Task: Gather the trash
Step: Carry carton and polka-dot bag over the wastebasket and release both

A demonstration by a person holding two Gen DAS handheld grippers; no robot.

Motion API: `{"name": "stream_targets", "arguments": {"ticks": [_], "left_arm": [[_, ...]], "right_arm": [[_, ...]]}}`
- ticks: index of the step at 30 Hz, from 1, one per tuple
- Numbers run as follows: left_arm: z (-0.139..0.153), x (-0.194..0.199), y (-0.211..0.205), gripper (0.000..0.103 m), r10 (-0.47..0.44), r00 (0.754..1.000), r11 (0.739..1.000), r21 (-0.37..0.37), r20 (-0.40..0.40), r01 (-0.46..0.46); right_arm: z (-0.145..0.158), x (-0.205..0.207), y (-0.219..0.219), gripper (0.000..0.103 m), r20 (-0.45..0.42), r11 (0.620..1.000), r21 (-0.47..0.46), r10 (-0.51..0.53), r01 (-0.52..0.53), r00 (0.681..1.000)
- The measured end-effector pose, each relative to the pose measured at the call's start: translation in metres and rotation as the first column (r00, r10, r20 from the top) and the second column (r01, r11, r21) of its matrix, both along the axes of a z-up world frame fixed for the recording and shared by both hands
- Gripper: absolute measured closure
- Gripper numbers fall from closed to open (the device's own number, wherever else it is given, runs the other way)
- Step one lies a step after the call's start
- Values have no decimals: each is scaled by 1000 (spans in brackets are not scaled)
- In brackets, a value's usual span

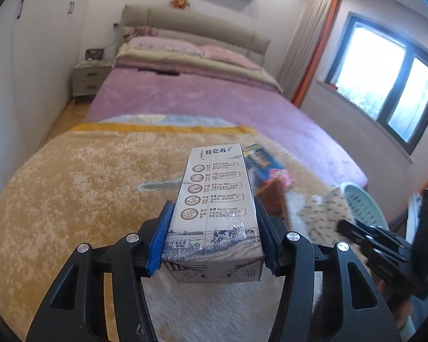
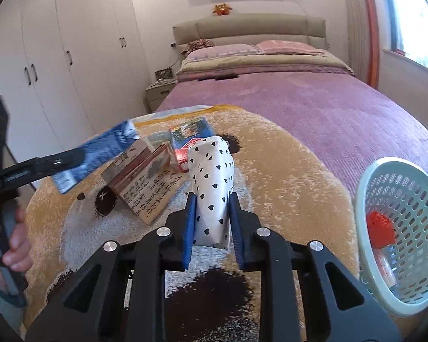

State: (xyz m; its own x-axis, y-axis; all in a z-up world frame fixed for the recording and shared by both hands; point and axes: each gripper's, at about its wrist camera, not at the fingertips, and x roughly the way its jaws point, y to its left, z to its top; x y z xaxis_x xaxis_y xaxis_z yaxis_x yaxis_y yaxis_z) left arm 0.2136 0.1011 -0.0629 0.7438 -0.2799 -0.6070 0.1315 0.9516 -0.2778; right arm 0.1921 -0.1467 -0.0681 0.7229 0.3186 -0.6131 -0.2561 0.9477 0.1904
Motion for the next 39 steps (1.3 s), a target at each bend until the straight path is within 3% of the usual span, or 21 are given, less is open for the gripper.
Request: {"name": "stream_targets", "arguments": {"ticks": [10, 18, 22, 27, 33, 39], "left_arm": [[42, -29, -46, 51, -76, 991, 997, -3, 106, 77], [58, -28, -110, 51, -186, 972, 982, 3, 146, 188], [57, -22, -151, 51, -245, 959, 969, 10, 140, 246], [52, -13, -209, 51, -325, 937, 946, 19, 128, 325], [37, -5, -278, 51, -416, 905, 909, 35, 92, 415], [16, 9, -326, 51, -457, 889, 889, 45, 39, 456]], "right_arm": [[18, -25, -35, 87, 10, 993, 111, -45, 44, 999], [45, -47, -95, 87, 61, 977, 151, -164, 153, 985], [49, -52, -129, 87, 59, 962, 157, -236, 225, 970], [47, -56, -163, 87, 74, 937, 65, -347, 342, 935], [37, -57, -208, 87, 49, 897, 54, -441, 439, 896], [15, -47, -247, 87, -47, 855, 55, -514, 516, 856]]}}
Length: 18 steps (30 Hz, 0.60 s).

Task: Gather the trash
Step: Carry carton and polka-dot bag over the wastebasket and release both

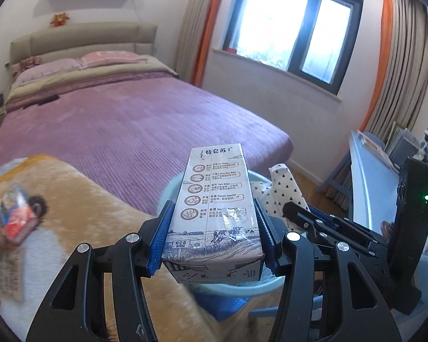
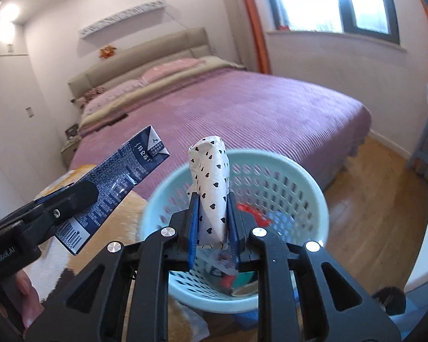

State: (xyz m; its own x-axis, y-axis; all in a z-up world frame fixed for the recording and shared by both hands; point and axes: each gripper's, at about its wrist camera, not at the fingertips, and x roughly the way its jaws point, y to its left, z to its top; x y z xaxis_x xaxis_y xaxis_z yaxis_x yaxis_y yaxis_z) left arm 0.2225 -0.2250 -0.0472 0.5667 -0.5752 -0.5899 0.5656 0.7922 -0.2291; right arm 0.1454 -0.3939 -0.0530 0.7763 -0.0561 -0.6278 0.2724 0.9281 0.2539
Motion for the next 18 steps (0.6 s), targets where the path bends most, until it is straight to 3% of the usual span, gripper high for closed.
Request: {"name": "stream_targets", "arguments": {"ticks": [3, 4, 7, 12, 18], "left_arm": [[-10, 6, -14, 49, 1, 1000, 1000, 29, -25, 0], [-14, 8, -18, 42, -8, 999, 999, 39, -39, 9], [-21, 8, -16, 34, -14, 998, 998, 54, -57, 18], [-23, 1, 2, 33, 0, 998, 999, 45, -66, 3], [-13, -15, 32, 33, 40, 999, 999, 34, -35, -38]], "right_arm": [[-13, 5, -16, 86, -39, 999, 29, -39, 40, 998], [-18, 4, -22, 83, -55, 998, 43, -44, 46, 998], [-33, 7, -33, 74, -106, 995, 77, -51, 59, 993], [-41, -2, -37, 56, -111, 992, 106, -57, 69, 992], [-25, -2, -20, 54, -83, 995, 93, -11, 19, 996]]}}
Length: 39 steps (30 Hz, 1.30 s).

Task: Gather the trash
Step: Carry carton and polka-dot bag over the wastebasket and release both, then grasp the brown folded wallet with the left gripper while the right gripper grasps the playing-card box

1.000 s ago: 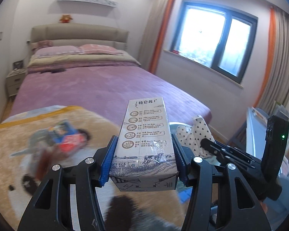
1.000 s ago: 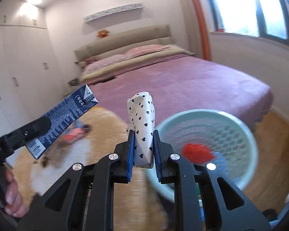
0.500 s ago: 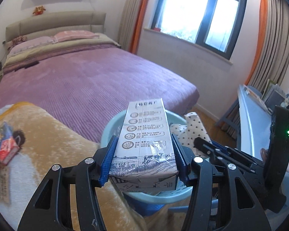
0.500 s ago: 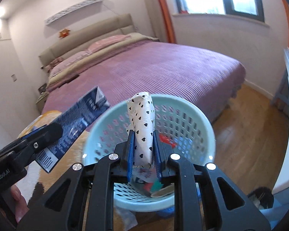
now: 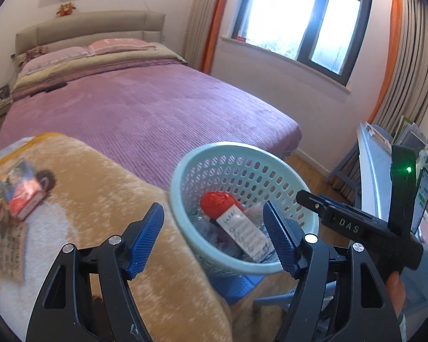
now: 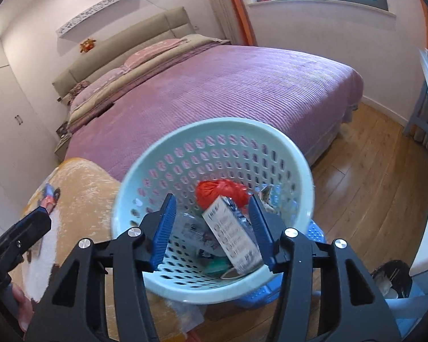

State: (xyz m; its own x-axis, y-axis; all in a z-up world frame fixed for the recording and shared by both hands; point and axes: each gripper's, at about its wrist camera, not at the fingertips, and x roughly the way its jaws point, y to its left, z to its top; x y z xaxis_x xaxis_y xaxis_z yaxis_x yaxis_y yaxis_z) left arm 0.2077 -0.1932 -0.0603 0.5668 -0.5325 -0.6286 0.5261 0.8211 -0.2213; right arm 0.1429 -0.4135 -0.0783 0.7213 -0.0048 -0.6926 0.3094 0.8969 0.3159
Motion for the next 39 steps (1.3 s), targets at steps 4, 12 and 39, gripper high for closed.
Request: {"name": "stream_targets", "arguments": {"ticks": [4, 12, 39], "left_arm": [[11, -12, 27, 28, 66, 997, 998, -17, 27, -65], [29, -24, 114, 23, 308, 947, 951, -21, 89, -307], [-37, 33, 220, 56, 452, 890, 892, 69, -63, -448]], "right_arm": [[14, 1, 17, 52, 28, 999, -25, 46, -45, 999], [41, 13, 80, 45, 91, 980, -67, 191, -186, 977], [30, 118, 280, 34, -33, 807, -148, 573, -571, 819]]}}
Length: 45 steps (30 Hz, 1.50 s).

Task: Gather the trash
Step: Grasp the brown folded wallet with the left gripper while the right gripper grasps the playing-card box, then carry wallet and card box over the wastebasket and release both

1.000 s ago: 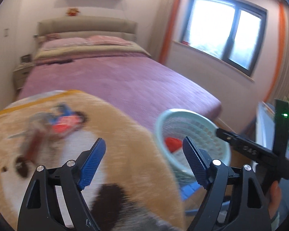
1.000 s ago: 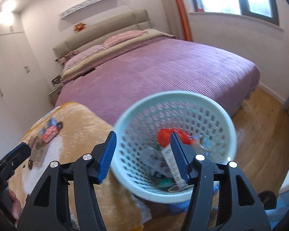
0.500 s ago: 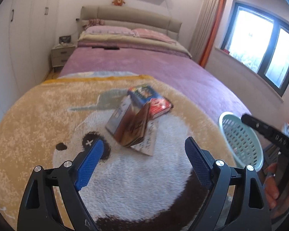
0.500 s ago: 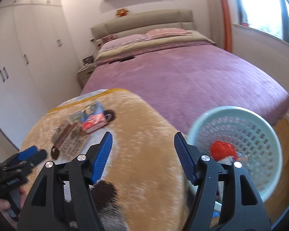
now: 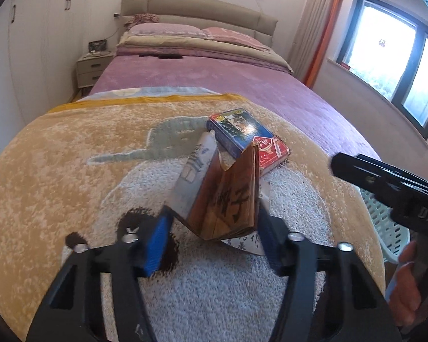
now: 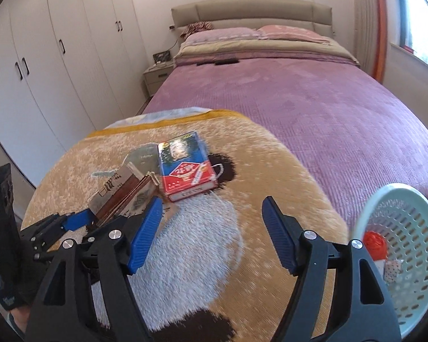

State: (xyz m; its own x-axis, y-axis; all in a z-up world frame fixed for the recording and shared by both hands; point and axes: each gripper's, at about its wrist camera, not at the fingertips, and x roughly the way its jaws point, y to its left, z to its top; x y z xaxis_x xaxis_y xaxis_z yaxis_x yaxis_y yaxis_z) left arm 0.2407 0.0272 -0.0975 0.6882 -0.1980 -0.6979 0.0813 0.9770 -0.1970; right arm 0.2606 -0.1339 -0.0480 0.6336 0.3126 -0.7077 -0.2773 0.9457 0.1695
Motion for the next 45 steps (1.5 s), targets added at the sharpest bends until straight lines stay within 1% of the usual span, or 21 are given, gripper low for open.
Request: {"name": "stream_targets", "arguments": {"ticks": [1, 2, 4, 5, 7, 10, 13, 15, 21, 25, 26, 27, 32, 36, 41, 45], "left_arm": [[-2, 0, 1, 63, -3, 1000, 1000, -4, 2, 3], [-2, 0, 2, 67, -2, 1000, 1000, -9, 9, 2], [-1, -2, 8, 73, 9, 1000, 999, -31, 23, -8], [-1, -2, 11, 74, 19, 999, 999, -44, 26, -18], [1, -5, 21, 75, 60, 997, 996, -62, 40, -57], [2, -7, 31, 75, 90, 994, 993, -87, 55, -85], [0, -9, 39, 75, 124, 991, 987, -114, 57, -117], [1, -11, 40, 75, 137, 988, 985, -118, 69, -129], [4, -12, 32, 75, 132, 988, 988, -93, 81, -124], [4, -10, 29, 75, 127, 989, 989, -93, 81, -119], [4, -10, 29, 75, 128, 988, 988, -92, 81, -120], [4, -10, 28, 75, 127, 989, 989, -90, 82, -119], [3, -13, 25, 75, 119, 989, 990, -83, 87, -112], [4, -15, 28, 75, 119, 988, 990, -90, 98, -110], [12, -22, 20, 77, 110, 987, 992, -73, 120, -102], [22, -33, 2, 77, 64, 988, 996, -67, 139, -55]], "right_arm": [[-3, 4, 5, 34, -3, 1000, -6, 5, -5, 1000], [-5, 8, 9, 34, -5, 1000, -12, 10, -10, 1000], [-10, 15, 16, 34, -11, 999, -27, 17, -17, 1000], [-12, 18, 19, 34, -15, 999, -34, 19, -20, 1000], [-17, 25, 25, 34, -20, 998, -48, 26, -27, 999], [-23, 35, 36, 34, -21, 997, -68, 43, -44, 999], [-29, 47, 44, 31, -33, 996, -71, 51, -53, 998], [-34, 53, 49, 31, -41, 995, -72, 59, -62, 997], [-40, 63, 58, 31, -51, 993, -95, 64, -69, 997], [-42, 66, 58, 32, -62, 993, -95, 66, -72, 996], [-42, 67, 59, 33, -64, 993, -94, 66, -72, 996], [-42, 67, 58, 40, -66, 993, -91, 69, -75, 995], [-41, 61, 59, 41, -42, 993, -89, 69, -73, 997], [-34, 51, 51, 42, -2, 997, -62, 51, -51, 999], [-27, 29, 26, 42, 10, 1000, -16, 15, -15, 1000], [-12, 5, -6, 42, 46, 1000, 16, -23, 22, 999]]}}
